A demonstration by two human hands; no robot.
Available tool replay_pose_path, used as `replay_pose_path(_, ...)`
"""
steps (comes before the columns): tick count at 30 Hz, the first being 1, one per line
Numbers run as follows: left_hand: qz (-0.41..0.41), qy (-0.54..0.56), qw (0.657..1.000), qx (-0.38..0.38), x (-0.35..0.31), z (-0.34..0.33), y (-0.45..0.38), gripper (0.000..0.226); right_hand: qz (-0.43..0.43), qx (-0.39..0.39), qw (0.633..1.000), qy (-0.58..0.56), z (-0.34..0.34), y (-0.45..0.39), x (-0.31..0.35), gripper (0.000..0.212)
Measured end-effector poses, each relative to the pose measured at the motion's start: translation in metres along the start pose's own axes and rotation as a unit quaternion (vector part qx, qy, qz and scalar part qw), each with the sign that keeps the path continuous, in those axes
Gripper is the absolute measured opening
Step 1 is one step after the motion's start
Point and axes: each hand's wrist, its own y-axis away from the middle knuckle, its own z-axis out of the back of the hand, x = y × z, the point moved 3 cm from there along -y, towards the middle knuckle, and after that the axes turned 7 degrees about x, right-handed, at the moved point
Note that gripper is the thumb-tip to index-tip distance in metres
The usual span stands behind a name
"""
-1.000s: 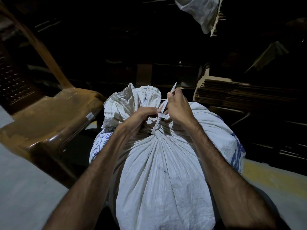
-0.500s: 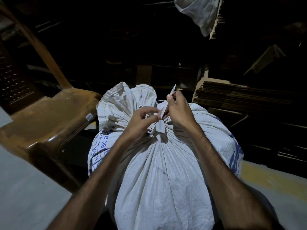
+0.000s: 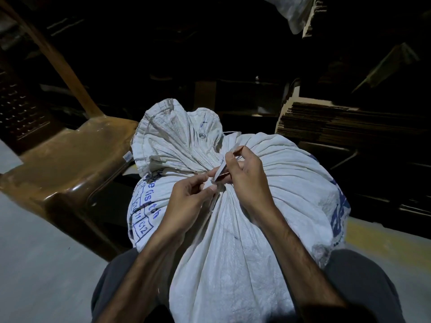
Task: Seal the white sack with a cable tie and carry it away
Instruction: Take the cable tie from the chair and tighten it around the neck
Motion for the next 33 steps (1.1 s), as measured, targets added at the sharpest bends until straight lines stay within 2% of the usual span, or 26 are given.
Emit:
replay_pose_path(3,0.019,0.079,0.997,0.006,0.002,-0.003,-0.001,0.032,0.016,0.011,0.998,-0.057,-0.001,0.007,0.003,0.022)
replay_pose_path(5,0.032,0.094,0.995,-0.001,0.005,0.001,-0.003,0.035,0.011,0.021,0.995,-0.099,-0.004,0.012,0.004,0.022)
replay_pose_path(8,0.045,0.074,0.996,-0.004,0.01,0.007,-0.006,0.042,-0.012,0.022,0.992,-0.122,-0.009,0.019,0.004,0.026)
replay_pose_path(13,0.046,0.086,0.995,-0.008,0.01,0.007,-0.005,0.025,-0.024,0.002,0.985,-0.171,-0.012,0.024,0.004,0.046)
replay_pose_path(15,0.046,0.089,0.995,-0.01,0.012,0.006,-0.006,0.024,-0.029,0.002,0.981,-0.19,-0.014,0.029,0.002,0.048)
replay_pose_path(20,0.042,0.102,0.994,-0.012,0.014,0.004,-0.004,0.037,-0.034,0.011,0.991,-0.126,-0.018,0.034,-0.013,0.047)
replay_pose_path(26,0.049,0.132,0.99,-0.021,0.013,0.001,-0.001,0.049,-0.069,0.091,0.972,-0.208,-0.013,0.027,-0.025,0.024)
replay_pose_path(29,0.054,0.153,0.986,-0.021,0.013,0.0,0.0,0.045,-0.064,0.132,0.967,-0.206,-0.016,0.027,-0.023,0.025)
replay_pose_path(33,0.064,0.177,0.982,-0.022,0.012,-0.004,0.004,0.047,-0.059,0.136,0.972,-0.18,-0.018,0.027,-0.025,0.026)
